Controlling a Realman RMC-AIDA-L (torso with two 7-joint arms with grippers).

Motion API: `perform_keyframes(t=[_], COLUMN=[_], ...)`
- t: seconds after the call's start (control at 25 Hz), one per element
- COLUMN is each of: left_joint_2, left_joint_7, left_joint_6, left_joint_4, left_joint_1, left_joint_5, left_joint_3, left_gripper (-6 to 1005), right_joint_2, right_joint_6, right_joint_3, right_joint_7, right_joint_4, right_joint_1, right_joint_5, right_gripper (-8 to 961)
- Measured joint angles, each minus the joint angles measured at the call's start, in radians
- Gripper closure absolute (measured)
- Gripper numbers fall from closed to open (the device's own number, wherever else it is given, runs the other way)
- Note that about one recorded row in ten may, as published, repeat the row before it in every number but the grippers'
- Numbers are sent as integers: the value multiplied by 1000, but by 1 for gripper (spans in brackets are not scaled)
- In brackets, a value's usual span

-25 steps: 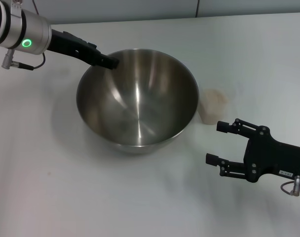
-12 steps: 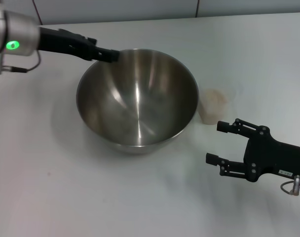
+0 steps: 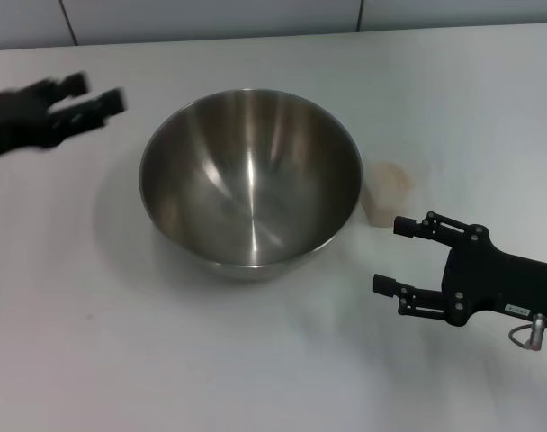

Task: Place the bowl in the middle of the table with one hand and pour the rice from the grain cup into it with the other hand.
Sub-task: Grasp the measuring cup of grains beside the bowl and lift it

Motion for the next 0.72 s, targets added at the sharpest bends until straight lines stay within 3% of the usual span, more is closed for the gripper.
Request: perform_keyframes(t=[0.16, 0.36, 0.56, 0.72], left_joint_2=[14, 17, 10, -4], left_joint_7=[195, 452, 520, 701], left_joint_6=[102, 247, 315, 393], left_joint_4=[-150, -356, -390, -432], left_joint_1=[81, 129, 149, 181], left_joint_5=[-133, -173, -173, -152], left_joint_3=[-34, -151, -187, -178], left_gripper=[167, 167, 167, 167], right_joint_2=[0, 0, 0, 0], right_joint_6=[0, 1, 10, 12], right_joint_3=[0, 0, 0, 1], right_joint_7=[0, 0, 0, 0], right_joint_4=[-1, -1, 0, -1], right_joint_1=[0, 0, 0, 0], right_joint_5=[8, 13, 13, 15], right_gripper=[134, 134, 134, 133])
